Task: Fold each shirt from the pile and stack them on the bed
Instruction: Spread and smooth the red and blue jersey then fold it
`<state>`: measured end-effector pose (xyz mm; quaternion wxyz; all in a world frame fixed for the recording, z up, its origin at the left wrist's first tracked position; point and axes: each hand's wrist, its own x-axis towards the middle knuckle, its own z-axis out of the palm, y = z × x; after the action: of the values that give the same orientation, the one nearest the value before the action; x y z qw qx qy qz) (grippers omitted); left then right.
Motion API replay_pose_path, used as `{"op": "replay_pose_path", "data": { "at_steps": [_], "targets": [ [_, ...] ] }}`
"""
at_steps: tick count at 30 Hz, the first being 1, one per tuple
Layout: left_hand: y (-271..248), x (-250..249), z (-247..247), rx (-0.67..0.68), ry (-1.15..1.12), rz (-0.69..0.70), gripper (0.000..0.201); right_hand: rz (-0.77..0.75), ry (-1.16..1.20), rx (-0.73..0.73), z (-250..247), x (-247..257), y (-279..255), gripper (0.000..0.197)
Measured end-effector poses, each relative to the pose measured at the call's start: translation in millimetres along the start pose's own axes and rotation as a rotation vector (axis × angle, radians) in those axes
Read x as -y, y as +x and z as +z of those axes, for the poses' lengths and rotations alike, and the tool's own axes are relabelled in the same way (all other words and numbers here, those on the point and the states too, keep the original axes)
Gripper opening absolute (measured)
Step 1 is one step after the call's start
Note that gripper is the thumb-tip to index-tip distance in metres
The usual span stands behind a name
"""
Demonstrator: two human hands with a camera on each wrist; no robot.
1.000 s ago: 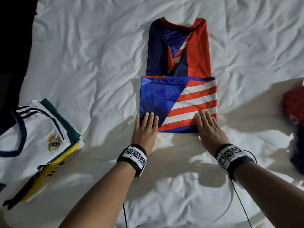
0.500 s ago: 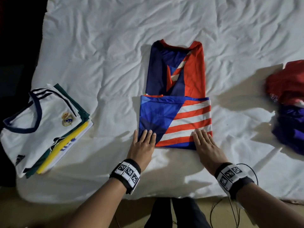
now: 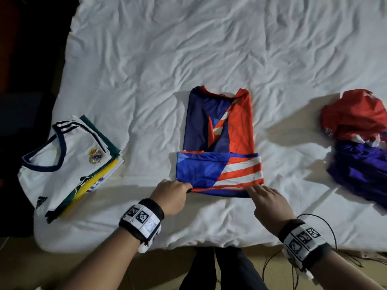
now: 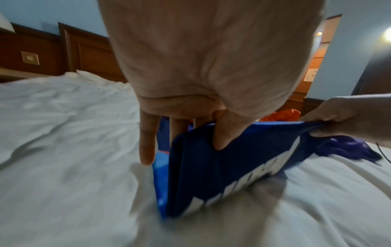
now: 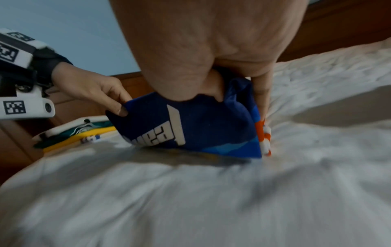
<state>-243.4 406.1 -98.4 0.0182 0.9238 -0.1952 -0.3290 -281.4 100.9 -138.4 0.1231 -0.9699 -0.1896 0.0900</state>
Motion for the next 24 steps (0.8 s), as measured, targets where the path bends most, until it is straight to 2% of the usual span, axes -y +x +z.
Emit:
{"op": "replay_pose_path", "data": {
  "at_steps": [3,8,12,16,20,24],
  "targets": [
    [23,15,-40,-0.045,-0.075,-0.056,0.034,0.053,-0.016,-0.044,-25,-9,36,0.047],
    [89,44,-79,-0.193,-0.247,-0.180,0.029,0.260,0.058,0.062,-52,-34,105,0.033],
    [148,65,-80,-0.284,-0.459,-0.316,0.020,0.431,0.254,0.036,-34,-66,157,0.018],
    [201,85,-70,-0.378,-0.615,-0.447,0.010,0.517,0.415,0.002,-2,-102,201,0.011],
    [241,99,-69,-0.471,-0.684,-0.451,0.005,0.592,0.463,-0.042,10,-129,237,0.014],
    [274,113,-81,-0.548,-0.711,-0.438,0.011,0.622,0.521,-0.083,10,-145,268,0.017]
  ]
}}
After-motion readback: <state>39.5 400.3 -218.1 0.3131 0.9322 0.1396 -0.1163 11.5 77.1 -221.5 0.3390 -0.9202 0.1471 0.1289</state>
